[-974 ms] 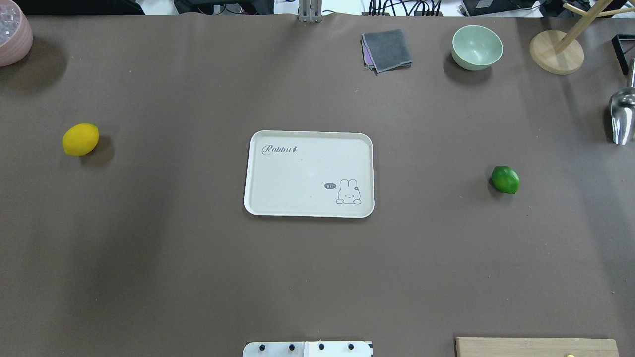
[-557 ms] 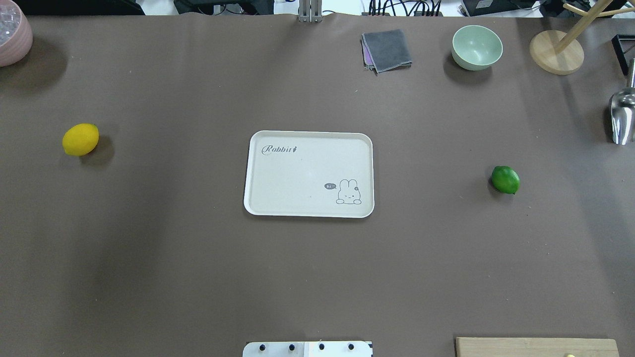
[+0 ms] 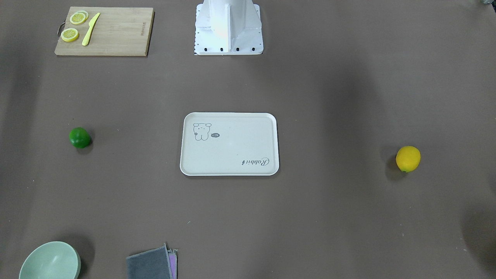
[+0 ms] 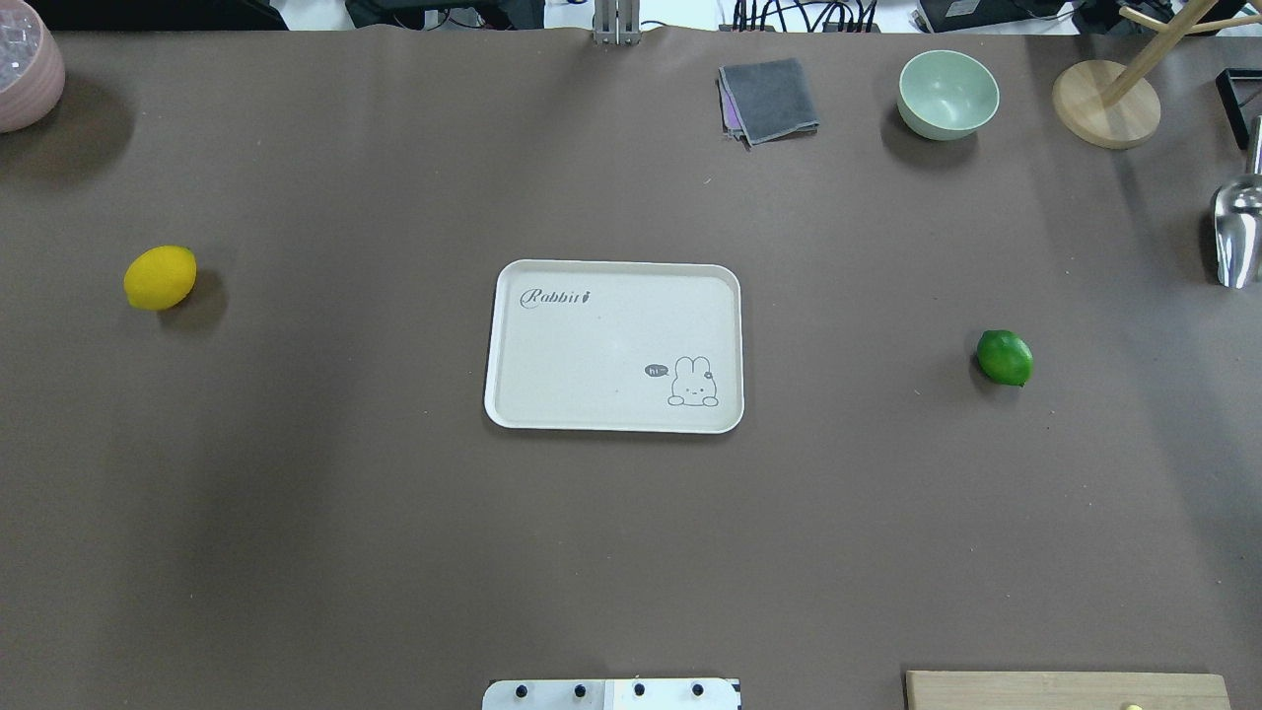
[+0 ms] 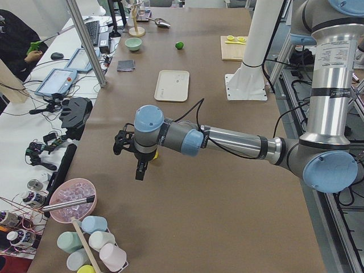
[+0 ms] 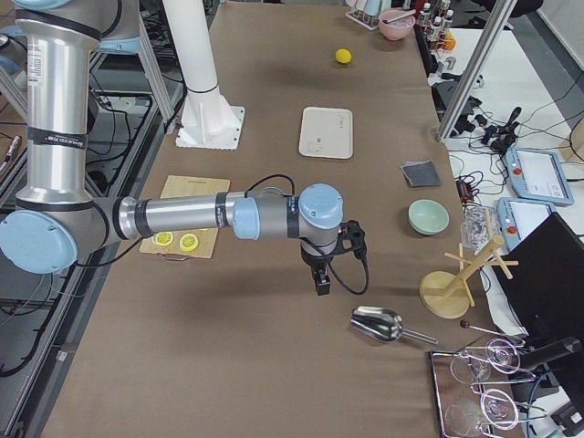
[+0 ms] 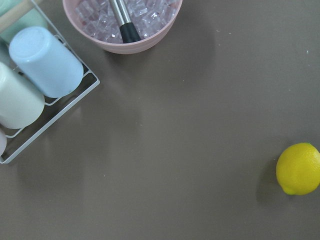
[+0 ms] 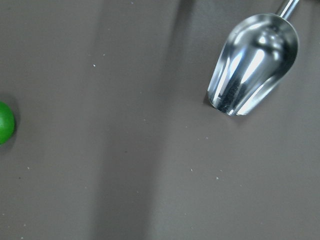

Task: Place all lemons on tray

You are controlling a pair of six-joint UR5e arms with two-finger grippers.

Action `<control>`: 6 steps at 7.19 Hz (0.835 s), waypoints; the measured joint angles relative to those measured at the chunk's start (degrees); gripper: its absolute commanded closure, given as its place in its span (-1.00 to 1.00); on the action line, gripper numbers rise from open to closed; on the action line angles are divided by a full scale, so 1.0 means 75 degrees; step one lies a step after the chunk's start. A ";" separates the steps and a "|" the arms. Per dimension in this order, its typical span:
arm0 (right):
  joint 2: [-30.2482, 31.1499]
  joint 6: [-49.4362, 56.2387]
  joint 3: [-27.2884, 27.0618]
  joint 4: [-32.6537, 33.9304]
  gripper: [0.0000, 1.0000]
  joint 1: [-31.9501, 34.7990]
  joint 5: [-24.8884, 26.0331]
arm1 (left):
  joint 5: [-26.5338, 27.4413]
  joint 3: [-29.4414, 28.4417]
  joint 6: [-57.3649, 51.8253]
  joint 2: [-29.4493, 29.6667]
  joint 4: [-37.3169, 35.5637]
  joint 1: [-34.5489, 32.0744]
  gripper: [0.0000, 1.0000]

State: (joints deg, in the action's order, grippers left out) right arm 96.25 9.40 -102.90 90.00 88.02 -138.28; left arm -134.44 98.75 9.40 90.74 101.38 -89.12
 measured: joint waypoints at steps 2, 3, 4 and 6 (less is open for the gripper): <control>-0.0357 -0.0577 0.0087 -0.0470 -1.00 -0.0436 -0.0382 | -0.0004 -0.0063 0.0020 0.0026 0.0350 0.0218 -0.96; -0.0702 -0.1190 0.0129 -0.0530 -1.00 -0.0894 -0.0393 | -0.0004 -0.0056 0.0098 0.0156 0.0438 0.0345 -0.96; -0.0968 -0.1672 0.0194 -0.0668 -1.00 -0.1366 -0.0342 | -0.0002 -0.0063 0.0183 0.0333 0.0568 0.0450 -0.96; -0.1152 -0.2398 0.0270 -0.1649 -1.00 -0.2135 -0.0175 | 0.0009 -0.0178 0.0247 0.0433 0.0751 0.0664 -0.96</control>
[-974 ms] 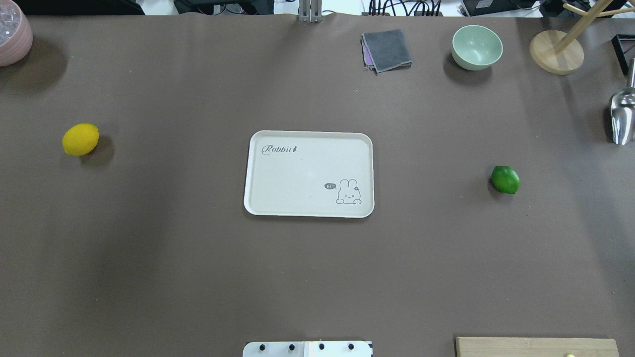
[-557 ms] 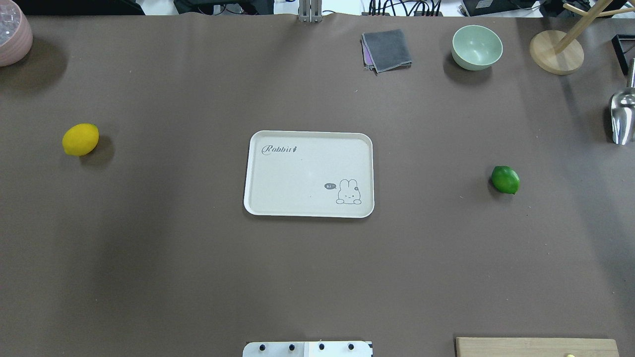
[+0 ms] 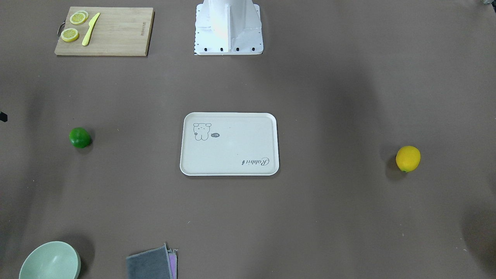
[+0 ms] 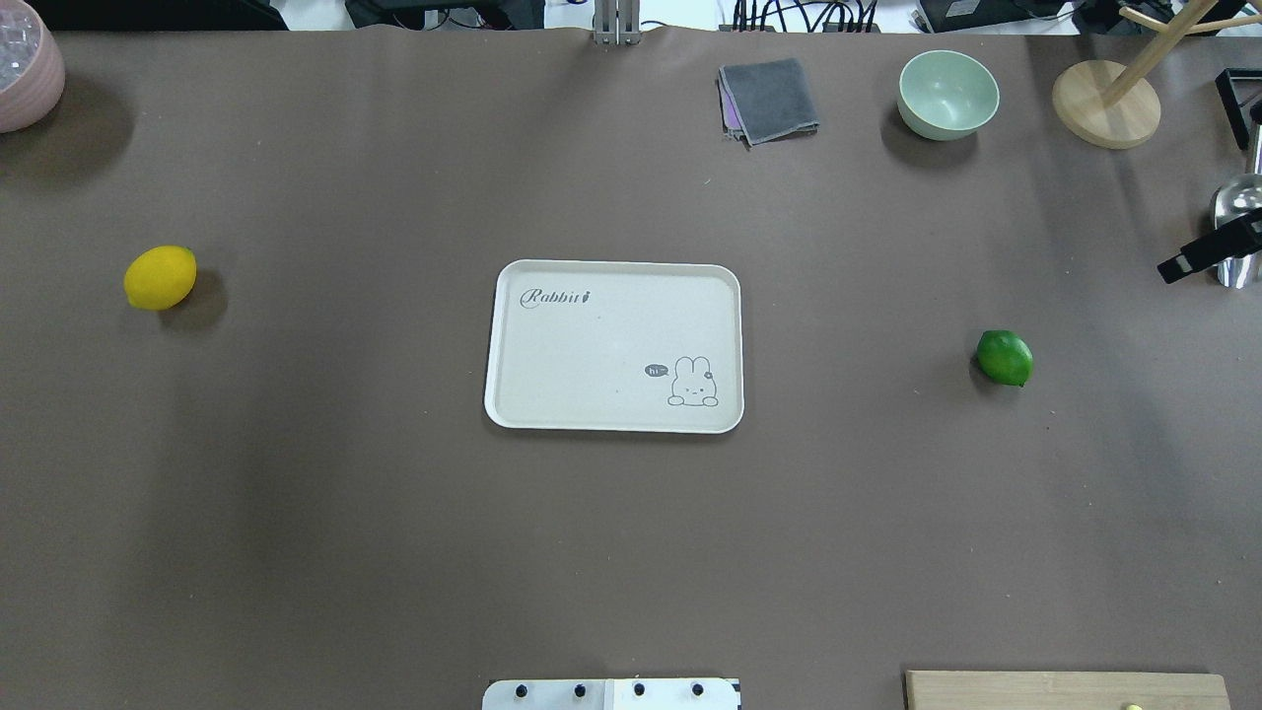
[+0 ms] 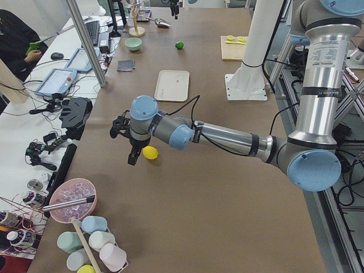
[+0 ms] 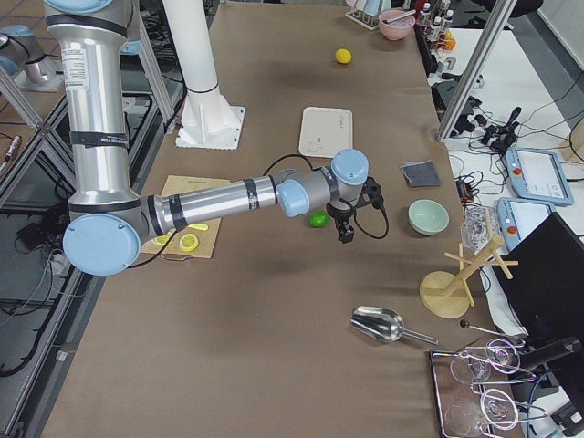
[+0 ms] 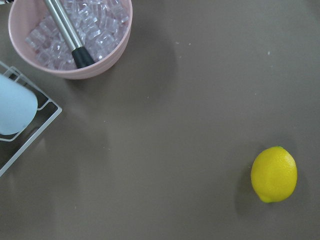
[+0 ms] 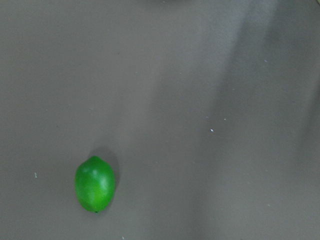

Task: Place all lemons on tray

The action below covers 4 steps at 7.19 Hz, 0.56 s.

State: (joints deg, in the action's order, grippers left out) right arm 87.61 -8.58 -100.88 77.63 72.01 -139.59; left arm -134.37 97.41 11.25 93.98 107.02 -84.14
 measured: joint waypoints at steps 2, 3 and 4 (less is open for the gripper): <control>-0.0051 -0.1545 0.0065 -0.1242 -1.00 -0.1000 0.0652 | 0.0023 -0.0048 0.0186 0.0033 0.0090 0.0176 -0.96; -0.0064 -0.2472 0.0131 -0.1835 -1.00 -0.1524 0.1062 | 0.0049 -0.0137 0.0366 0.0075 0.0318 0.0381 -0.96; -0.0072 -0.3105 0.0220 -0.2206 -1.00 -0.1899 0.1352 | 0.0061 -0.0352 0.0557 0.0149 0.0746 0.0619 -0.96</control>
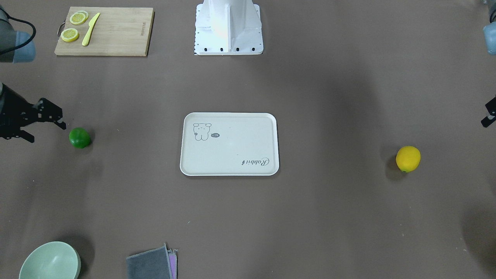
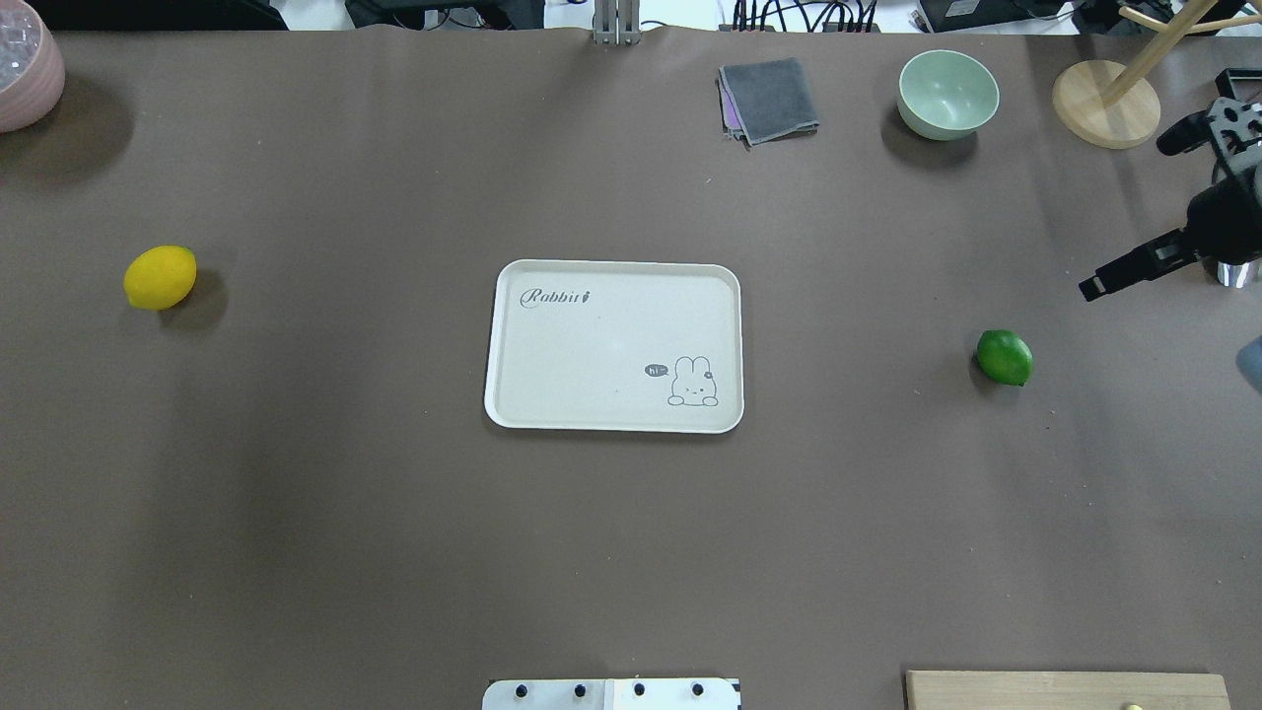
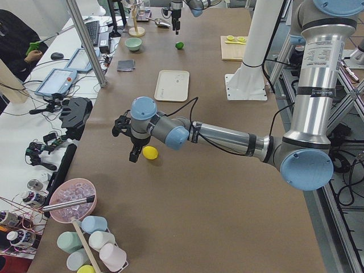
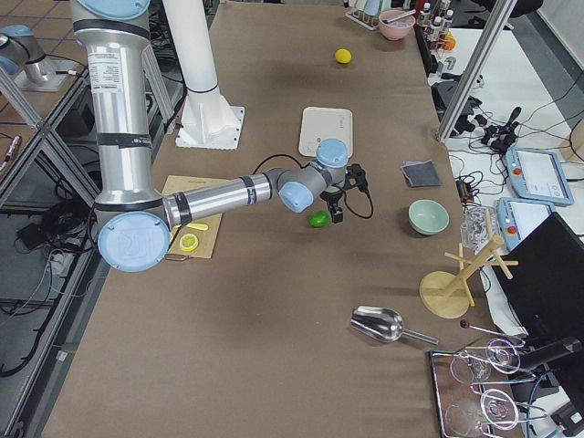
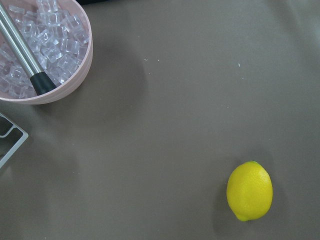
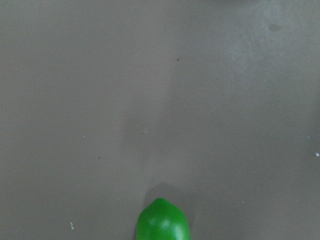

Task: Place all lemons on tray

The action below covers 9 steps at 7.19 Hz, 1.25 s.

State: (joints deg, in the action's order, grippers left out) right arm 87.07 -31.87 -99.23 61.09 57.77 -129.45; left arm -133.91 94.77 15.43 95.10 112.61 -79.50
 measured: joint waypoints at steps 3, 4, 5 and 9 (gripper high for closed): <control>-0.0011 -0.0467 0.0198 -0.0238 -1.00 -0.0506 0.0424 | 0.0005 -0.0763 0.0215 0.0254 0.1324 0.0648 -0.96; -0.0022 -0.0483 0.0272 -0.0243 -1.00 -0.0641 0.0484 | 0.0000 -0.0875 0.0221 0.0321 0.1483 0.0762 -0.96; -0.0051 -0.0485 0.0401 -0.0246 -0.99 -0.0779 0.0523 | -0.0006 -0.0935 0.0219 0.0375 0.1534 0.0825 -0.94; -0.0163 -0.0461 0.0610 -0.0230 1.00 -0.1092 0.0507 | -0.0066 -0.1050 0.0127 0.0451 0.1583 0.0860 -0.93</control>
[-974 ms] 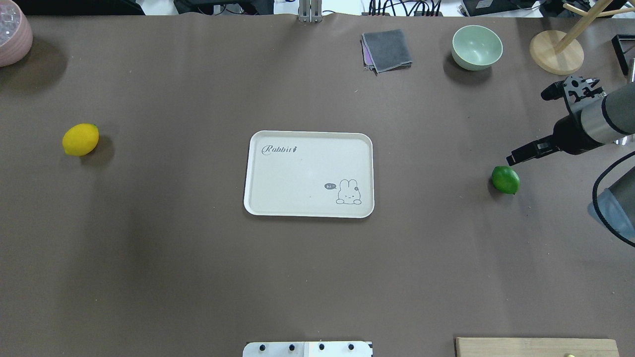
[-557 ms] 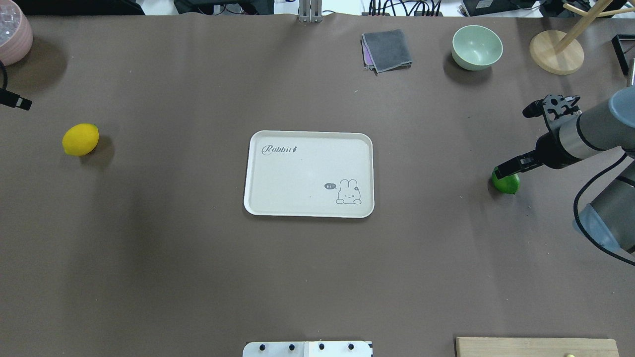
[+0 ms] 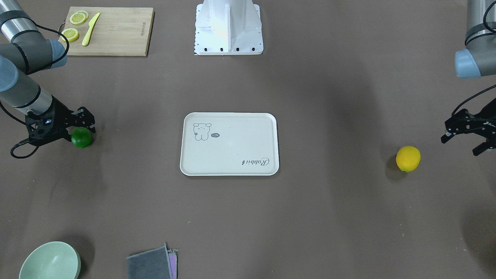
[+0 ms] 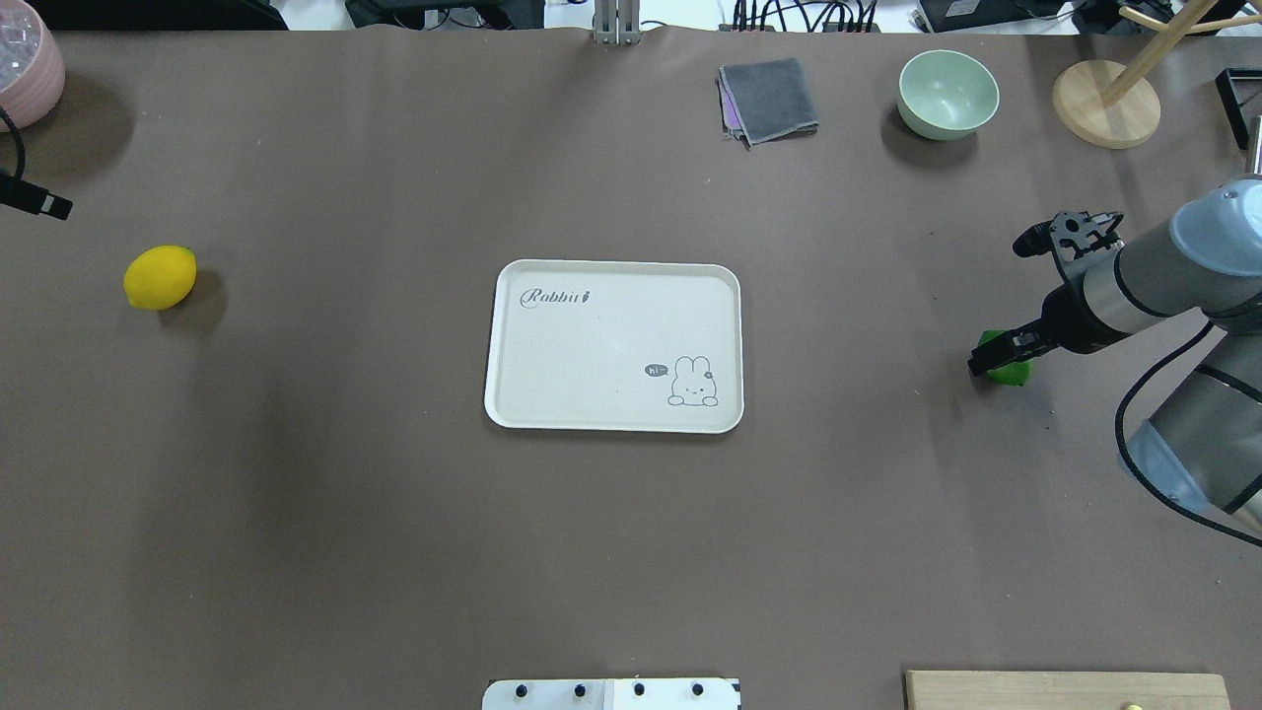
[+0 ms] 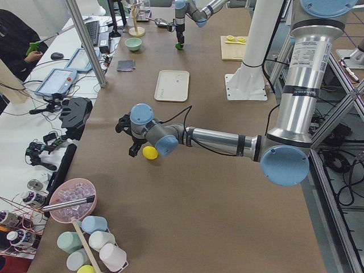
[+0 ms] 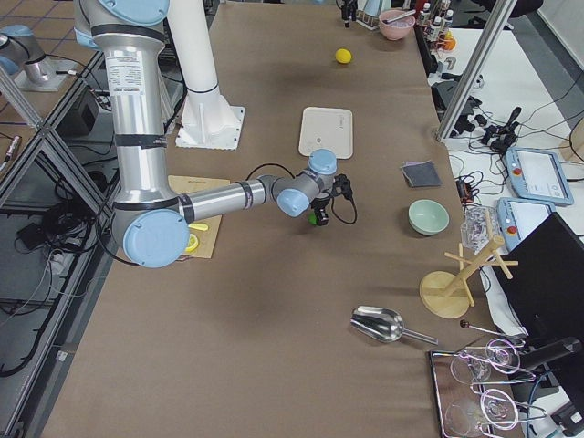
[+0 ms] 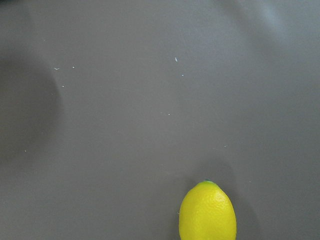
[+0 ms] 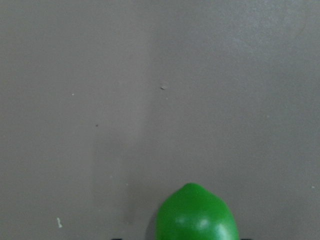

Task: Place all lemons on tray

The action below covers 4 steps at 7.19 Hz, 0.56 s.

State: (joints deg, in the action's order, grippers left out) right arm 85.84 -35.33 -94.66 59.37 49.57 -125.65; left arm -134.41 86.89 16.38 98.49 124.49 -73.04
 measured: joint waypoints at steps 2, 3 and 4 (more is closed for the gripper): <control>-0.0133 -0.0179 -0.0066 0.0038 1.00 0.0083 -0.0048 | 0.0015 -0.0069 -0.0054 0.0054 0.0087 0.0133 -0.93; -0.0280 -0.0410 -0.0111 0.0050 1.00 0.0197 -0.0171 | 0.0040 -0.0187 -0.0144 0.0091 0.0320 0.0319 -0.93; -0.0426 -0.0738 -0.0214 0.0062 1.00 0.0318 -0.0393 | 0.0067 -0.0369 -0.0250 0.0113 0.0654 0.0485 -0.93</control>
State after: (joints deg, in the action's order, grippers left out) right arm 82.65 -40.86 -96.26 59.83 51.96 -128.60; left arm -133.91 84.13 14.51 99.34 129.39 -69.40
